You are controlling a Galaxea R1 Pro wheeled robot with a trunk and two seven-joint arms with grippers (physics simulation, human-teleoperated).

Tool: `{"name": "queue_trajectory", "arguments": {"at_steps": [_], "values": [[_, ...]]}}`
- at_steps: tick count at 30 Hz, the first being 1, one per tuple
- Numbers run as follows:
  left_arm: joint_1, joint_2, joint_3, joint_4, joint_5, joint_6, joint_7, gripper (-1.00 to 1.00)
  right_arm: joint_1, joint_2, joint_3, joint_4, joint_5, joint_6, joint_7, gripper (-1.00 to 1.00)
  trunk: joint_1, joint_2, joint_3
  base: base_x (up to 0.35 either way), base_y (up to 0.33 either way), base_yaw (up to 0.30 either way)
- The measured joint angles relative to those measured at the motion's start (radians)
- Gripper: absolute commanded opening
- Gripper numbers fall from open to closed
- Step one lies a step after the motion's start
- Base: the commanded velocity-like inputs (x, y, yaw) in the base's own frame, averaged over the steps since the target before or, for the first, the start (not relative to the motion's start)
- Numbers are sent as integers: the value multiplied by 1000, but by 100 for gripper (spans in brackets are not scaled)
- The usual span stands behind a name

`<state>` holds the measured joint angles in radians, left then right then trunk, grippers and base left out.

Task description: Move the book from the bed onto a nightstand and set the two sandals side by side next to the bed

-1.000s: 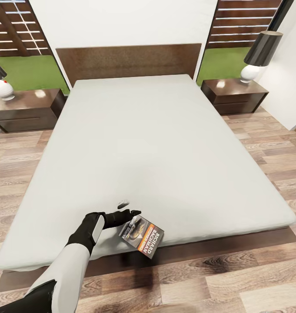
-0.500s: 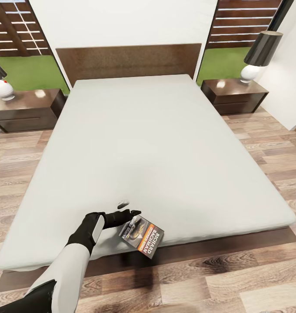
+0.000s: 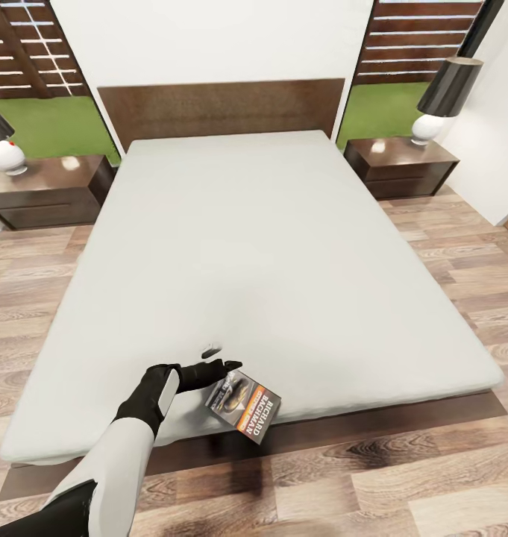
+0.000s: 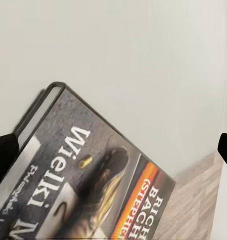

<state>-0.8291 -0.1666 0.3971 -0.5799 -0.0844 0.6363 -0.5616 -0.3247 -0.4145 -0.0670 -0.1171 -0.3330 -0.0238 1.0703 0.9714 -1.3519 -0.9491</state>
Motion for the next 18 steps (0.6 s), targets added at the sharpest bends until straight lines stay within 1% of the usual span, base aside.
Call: {"name": "queue_trajectory", "arguments": {"at_steps": [18], "values": [[0,1,1,0,0,0,0,100,0,0,0,0,0,0,0,100,-69,126,56,0,0,0]]}}
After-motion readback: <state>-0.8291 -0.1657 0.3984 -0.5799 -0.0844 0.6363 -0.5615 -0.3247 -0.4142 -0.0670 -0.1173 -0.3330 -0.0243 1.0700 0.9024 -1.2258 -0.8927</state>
